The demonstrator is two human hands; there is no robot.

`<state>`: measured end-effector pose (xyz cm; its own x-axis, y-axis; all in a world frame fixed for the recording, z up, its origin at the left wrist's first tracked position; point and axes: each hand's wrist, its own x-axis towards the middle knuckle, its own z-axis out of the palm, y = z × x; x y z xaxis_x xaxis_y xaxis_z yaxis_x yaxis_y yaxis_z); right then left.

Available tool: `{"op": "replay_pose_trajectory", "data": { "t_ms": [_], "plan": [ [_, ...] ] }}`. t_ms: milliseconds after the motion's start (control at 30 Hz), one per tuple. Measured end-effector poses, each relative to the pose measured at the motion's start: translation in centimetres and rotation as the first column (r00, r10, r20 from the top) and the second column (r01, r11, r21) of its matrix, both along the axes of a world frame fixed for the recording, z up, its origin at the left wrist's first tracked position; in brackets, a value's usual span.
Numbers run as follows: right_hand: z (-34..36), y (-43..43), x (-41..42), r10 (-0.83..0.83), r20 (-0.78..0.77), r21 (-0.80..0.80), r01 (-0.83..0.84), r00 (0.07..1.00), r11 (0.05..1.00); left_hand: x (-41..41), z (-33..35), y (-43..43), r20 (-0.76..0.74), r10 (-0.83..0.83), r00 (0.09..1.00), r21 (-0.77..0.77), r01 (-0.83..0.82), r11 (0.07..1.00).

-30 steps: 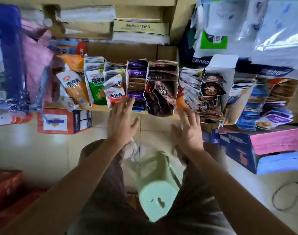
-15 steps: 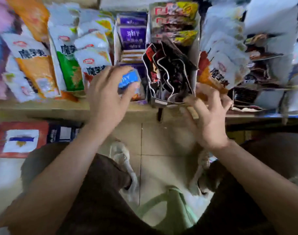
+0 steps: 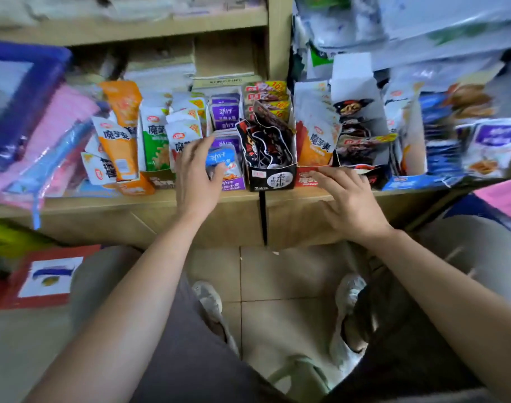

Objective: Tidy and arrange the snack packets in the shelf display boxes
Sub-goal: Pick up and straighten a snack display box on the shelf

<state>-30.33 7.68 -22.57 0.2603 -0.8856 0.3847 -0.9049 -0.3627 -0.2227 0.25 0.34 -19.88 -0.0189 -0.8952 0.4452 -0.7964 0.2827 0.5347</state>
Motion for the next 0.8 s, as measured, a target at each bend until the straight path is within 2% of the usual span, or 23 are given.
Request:
{"op": "replay_pose_trajectory", "data": {
  "t_ms": [100,233,333,433,533,633,800],
  "plan": [
    [1.3,1.0,-0.6,-0.135,0.009,-0.007,0.135,0.991,0.991,-0.7,0.9,1.6,0.036,0.026,0.999,-0.137,-0.02,0.99],
    [1.0,2.0,-2.0,-0.269,-0.001,-0.008,0.269,0.963,0.963,-2.8,1.2,3.9,0.118,-0.108,0.987,-0.241,0.134,0.961],
    [-0.3,2.4,-2.1,-0.352,0.028,0.098,0.348,0.936,0.932,-4.4,0.0,4.1,0.177,-0.208,0.962,-0.192,0.241,0.951],
    [-0.9,2.2,-1.0,-0.379,0.089,0.165,0.362,0.921,0.918,-6.1,-1.0,3.7,0.211,-0.218,0.953,-0.09,0.241,0.966],
    [-1.5,2.0,-0.2,-0.419,0.07,0.24,0.392,0.905,0.888,-6.9,-2.1,3.3,0.309,-0.22,0.925,0.004,0.23,0.973],
    [-1.7,1.7,0.1,-0.442,0.065,0.26,0.412,0.895,0.873,-6.6,-2.7,2.6,0.373,-0.206,0.905,-0.014,0.227,0.974],
    [-2.0,1.7,-0.5,-0.446,0.024,0.23,0.429,0.895,0.873,-5.0,-2.5,1.3,0.265,-0.168,0.949,-0.116,0.204,0.972]
  ]
}}
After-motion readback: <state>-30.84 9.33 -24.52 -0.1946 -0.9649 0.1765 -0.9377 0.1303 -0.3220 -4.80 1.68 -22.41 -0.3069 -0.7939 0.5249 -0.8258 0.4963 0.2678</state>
